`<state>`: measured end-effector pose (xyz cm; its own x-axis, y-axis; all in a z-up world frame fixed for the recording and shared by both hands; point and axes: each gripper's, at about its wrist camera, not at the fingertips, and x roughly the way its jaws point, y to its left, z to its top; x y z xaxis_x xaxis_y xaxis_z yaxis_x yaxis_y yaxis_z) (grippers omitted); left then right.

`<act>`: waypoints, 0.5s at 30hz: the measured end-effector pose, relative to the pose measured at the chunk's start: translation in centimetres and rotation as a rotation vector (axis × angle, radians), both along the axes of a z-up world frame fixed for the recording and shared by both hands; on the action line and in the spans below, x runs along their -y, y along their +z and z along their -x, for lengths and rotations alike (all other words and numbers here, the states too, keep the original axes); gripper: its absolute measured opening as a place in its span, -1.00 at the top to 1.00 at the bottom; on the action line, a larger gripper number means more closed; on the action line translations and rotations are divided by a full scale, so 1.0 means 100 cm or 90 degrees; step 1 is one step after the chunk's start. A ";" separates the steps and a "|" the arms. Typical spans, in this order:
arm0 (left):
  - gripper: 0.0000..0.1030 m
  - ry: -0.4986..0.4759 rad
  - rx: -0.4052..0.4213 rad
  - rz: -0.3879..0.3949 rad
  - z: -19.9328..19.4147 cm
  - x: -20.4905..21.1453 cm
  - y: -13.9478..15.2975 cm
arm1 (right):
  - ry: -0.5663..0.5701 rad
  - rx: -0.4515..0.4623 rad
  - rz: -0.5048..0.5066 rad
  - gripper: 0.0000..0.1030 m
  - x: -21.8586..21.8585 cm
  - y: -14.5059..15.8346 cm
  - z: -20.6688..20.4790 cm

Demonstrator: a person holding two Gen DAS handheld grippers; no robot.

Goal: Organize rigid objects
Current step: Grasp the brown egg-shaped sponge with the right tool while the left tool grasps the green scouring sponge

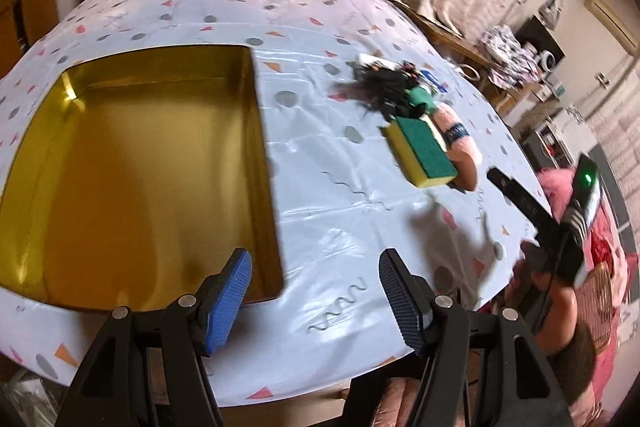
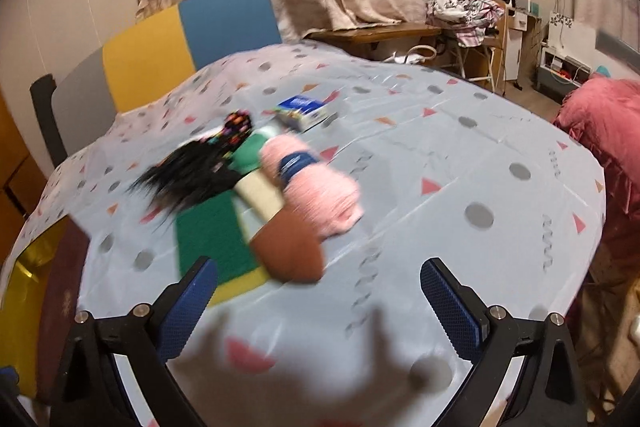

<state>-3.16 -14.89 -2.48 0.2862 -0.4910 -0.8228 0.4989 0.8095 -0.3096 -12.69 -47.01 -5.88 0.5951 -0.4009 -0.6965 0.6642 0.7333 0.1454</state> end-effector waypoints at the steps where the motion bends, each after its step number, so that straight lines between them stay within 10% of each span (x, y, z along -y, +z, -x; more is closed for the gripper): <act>1: -0.30 -0.009 -0.008 0.007 0.000 0.005 -0.002 | 0.001 -0.001 0.005 -0.96 0.004 -0.001 -0.002; 9: -0.36 -0.045 -0.049 0.020 -0.001 0.029 -0.011 | 0.082 -0.038 -0.064 -0.28 0.024 -0.029 -0.034; 15: -0.46 -0.058 -0.050 0.015 -0.003 0.050 -0.012 | 0.131 0.029 -0.124 -0.28 0.027 -0.041 -0.039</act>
